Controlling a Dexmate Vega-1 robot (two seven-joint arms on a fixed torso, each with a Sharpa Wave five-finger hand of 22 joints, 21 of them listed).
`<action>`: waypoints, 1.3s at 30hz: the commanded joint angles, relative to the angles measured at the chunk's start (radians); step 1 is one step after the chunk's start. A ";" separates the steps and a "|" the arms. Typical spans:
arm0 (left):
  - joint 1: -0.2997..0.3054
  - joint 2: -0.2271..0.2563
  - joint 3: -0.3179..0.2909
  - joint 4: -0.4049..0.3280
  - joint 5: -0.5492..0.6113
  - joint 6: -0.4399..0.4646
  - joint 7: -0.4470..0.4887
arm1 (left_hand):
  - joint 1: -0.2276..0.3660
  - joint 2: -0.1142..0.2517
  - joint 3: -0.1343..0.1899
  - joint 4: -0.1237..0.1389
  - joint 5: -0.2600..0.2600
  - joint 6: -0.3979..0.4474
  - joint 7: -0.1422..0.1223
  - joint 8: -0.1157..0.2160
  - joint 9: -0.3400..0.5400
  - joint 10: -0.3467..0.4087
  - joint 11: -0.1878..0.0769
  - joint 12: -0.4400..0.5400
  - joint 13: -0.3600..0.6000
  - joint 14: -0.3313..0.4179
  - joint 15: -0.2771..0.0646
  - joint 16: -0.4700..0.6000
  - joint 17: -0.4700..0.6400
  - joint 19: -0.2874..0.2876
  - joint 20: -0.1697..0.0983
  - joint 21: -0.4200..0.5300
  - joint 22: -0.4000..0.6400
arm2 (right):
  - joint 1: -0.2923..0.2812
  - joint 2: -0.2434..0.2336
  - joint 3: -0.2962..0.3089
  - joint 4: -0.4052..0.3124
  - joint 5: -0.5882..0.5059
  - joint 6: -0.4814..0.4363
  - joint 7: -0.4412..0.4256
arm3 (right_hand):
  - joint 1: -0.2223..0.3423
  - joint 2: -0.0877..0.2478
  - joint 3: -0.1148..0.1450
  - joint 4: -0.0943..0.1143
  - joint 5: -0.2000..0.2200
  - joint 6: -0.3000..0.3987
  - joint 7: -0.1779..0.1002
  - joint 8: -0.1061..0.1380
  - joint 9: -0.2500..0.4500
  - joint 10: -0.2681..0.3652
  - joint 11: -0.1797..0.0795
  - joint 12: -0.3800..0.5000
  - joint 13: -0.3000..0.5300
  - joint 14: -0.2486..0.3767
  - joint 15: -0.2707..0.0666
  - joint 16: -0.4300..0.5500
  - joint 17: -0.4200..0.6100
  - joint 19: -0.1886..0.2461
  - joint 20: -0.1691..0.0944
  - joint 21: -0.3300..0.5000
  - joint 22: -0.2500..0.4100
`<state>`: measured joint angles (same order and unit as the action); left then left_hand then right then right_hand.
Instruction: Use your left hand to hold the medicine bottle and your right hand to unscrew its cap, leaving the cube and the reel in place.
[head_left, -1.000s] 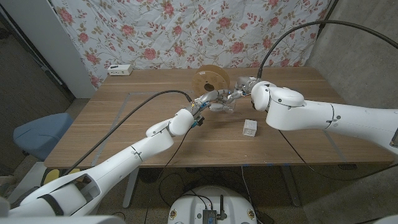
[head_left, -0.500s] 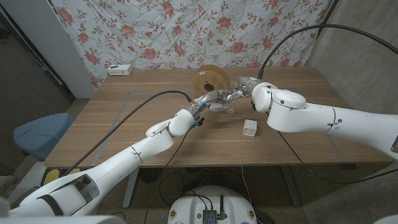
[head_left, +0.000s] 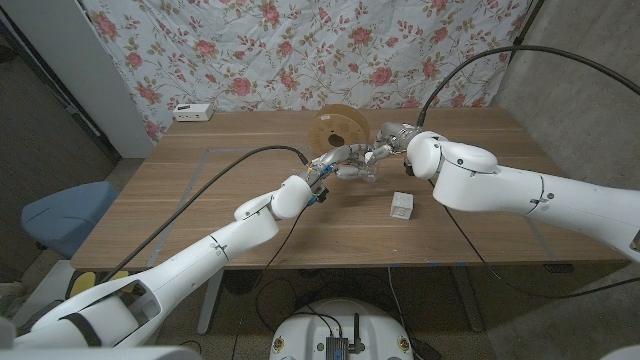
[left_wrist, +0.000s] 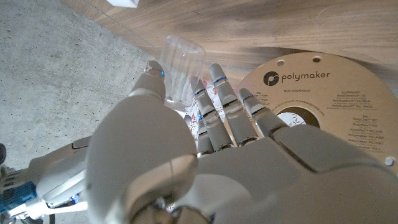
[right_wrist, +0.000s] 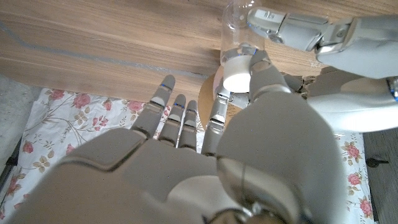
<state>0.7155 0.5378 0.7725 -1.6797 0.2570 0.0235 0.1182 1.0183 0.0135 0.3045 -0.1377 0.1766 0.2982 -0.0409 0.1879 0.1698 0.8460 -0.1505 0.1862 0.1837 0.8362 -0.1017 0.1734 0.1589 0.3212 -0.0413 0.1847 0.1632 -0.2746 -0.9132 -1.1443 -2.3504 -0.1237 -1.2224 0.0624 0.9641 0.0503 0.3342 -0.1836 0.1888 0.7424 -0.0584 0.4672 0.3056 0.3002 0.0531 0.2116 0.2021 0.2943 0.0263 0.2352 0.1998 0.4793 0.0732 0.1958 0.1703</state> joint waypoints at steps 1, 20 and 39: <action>0.002 0.000 0.000 -0.001 0.001 -0.001 0.001 | -0.008 -0.003 0.009 0.000 0.007 0.005 -0.001 -0.002 0.005 0.006 -0.002 0.006 0.002 0.009 -0.100 -0.002 0.000 -0.005 -0.091 0.000 0.003 | -0.045 -0.010 0.075 0.005 0.044 0.040 0.037 | 0.059 0.045 0.014 0.003 0.007 -0.022 -0.021 -0.019 -0.002 -0.010 -0.004 -0.008 0.004 0.000 -0.007 -0.003 0.002 -0.002 -0.010 -0.001 0.001; 0.001 -0.004 0.004 -0.002 0.003 0.007 -0.001 | -0.009 -0.004 0.014 -0.002 0.007 0.005 -0.003 -0.003 0.005 0.007 -0.004 0.006 0.002 0.009 -0.102 -0.002 0.000 -0.006 -0.091 0.000 0.003 | -0.101 -0.026 0.160 -0.001 0.095 0.079 0.058 | 0.101 0.091 0.042 0.011 0.020 -0.081 -0.049 -0.064 -0.022 -0.044 -0.012 -0.017 0.005 -0.022 -0.017 -0.008 0.009 -0.020 -0.016 -0.005 0.002; 0.006 0.000 0.001 -0.001 0.001 -0.003 0.002 | -0.010 -0.002 0.019 -0.002 0.006 0.005 -0.005 -0.003 0.005 0.009 -0.003 0.007 0.002 0.011 -0.102 -0.002 0.000 -0.006 -0.091 0.000 0.003 | -0.112 -0.034 0.201 0.011 0.130 0.130 0.109 | 0.115 0.091 0.040 0.018 0.031 -0.188 -0.052 -0.135 -0.041 -0.087 -0.016 -0.022 0.006 -0.039 -0.010 -0.011 0.010 -0.043 -0.020 -0.007 0.002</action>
<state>0.7173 0.5362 0.7751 -1.6813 0.2589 0.0256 0.1175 1.0101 0.0050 0.3157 -0.1410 0.1764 0.2981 -0.0408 0.1878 0.1698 0.8477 -0.1516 0.1888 0.1841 0.8362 -0.1017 0.1734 0.1589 0.3212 -0.0413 0.1847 0.1633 -0.3818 -0.9445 -0.9651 -2.3459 -0.0187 -1.1223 0.1347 1.0842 0.1584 0.3825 -0.1704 0.2173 0.5791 -0.1124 0.3476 0.2664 0.2259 0.0381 0.1920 0.2020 0.2624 0.0120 0.2275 0.2071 0.4443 0.0541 0.1921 0.1702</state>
